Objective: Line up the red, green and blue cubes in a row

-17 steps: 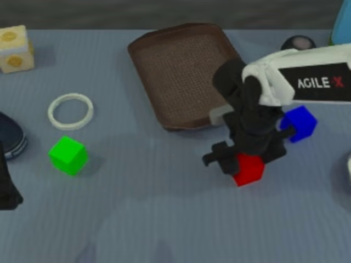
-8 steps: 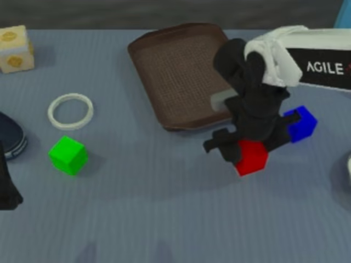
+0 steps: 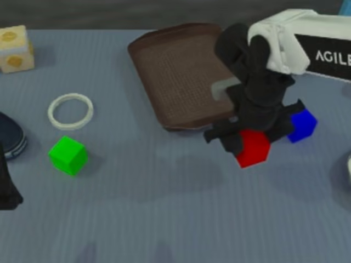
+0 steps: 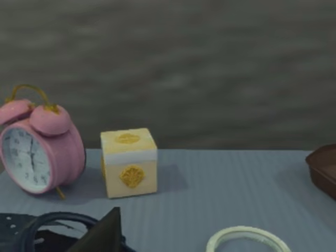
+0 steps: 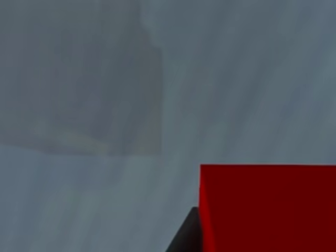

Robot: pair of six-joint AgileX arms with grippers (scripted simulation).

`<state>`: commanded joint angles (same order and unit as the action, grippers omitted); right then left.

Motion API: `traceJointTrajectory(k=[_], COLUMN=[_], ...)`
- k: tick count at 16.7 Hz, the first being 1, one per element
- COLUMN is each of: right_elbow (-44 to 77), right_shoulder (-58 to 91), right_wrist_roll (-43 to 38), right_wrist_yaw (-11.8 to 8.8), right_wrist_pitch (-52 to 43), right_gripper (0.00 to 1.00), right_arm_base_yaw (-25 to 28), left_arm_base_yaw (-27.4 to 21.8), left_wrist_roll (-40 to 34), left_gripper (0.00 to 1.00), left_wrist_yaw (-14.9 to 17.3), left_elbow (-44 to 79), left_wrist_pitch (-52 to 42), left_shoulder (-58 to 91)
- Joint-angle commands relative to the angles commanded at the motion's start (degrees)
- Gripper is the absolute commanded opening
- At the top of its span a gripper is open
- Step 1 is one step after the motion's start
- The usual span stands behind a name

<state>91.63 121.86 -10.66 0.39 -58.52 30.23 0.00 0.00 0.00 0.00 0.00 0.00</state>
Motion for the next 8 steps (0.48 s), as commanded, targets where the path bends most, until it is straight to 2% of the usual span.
traceJointTrajectory(k=[4, 8], right_elbow=[6.2, 17.7], right_shoulder=[3.6, 9.8], right_wrist_roll=[-6.3, -21.2], right_wrist_yaw=[0.3, 0.6], right_wrist_pitch=[-3.2, -9.1], right_gripper=[0.00, 0.00], right_arm_base_yaw=[4.1, 11.6], left_arm_base_yaw=[0.0, 0.0], left_wrist_roll=[0.0, 0.0], left_gripper=[1.00, 1.00], left_wrist_yaw=[0.0, 0.0], left_elbow=[0.0, 0.0], left_wrist_pitch=[0.0, 0.0], left_shoulder=[0.0, 0.0])
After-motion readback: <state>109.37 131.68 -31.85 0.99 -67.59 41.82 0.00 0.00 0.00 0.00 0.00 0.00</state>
